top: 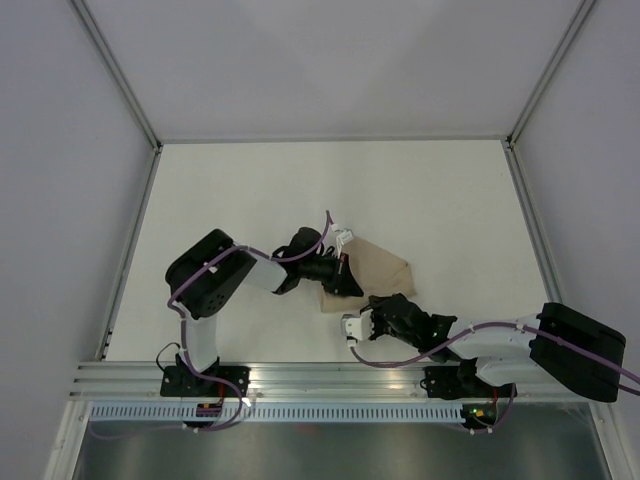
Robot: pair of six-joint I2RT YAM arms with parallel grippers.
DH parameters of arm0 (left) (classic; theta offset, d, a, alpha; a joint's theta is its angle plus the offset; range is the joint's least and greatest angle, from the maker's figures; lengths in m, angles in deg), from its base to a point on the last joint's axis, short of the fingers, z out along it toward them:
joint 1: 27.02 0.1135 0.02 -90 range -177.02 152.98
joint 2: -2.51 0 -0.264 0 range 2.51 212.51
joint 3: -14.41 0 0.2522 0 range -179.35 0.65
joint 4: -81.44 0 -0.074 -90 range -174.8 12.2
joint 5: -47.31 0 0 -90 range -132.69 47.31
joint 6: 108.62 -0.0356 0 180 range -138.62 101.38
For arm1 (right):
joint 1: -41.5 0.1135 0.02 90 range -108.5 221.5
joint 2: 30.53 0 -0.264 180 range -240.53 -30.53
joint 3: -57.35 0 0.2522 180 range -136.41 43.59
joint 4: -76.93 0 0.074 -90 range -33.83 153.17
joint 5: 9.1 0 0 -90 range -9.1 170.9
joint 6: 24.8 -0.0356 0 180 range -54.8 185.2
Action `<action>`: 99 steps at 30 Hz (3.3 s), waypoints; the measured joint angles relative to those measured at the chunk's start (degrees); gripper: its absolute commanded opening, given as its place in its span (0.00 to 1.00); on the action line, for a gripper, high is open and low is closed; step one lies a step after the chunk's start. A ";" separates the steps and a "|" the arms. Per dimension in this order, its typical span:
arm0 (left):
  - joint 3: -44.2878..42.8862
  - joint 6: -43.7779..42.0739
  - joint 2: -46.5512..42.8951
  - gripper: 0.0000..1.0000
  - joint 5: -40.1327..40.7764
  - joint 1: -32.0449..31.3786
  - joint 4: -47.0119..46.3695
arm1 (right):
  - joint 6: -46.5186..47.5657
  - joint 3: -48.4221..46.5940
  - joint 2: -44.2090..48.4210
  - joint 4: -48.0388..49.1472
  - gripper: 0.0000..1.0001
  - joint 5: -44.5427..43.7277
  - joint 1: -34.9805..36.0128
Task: Fold the napkin, place the utensils inside, and roll it up
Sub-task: Roll the napkin with the utensil
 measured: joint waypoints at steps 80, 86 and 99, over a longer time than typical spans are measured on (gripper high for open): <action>-2.84 -29.53 -19.56 0.40 35.63 -14.95 33.42 | -4.92 -74.44 -58.62 -91.82 0.05 62.93 -32.35; -1.57 -28.00 -19.02 0.24 32.39 -13.75 30.32 | -5.68 -74.07 -58.40 -91.30 0.08 62.95 -32.65; -1.42 -24.11 -15.91 0.02 29.64 -12.83 23.47 | -8.63 -71.25 -53.96 -86.79 0.42 57.77 -35.28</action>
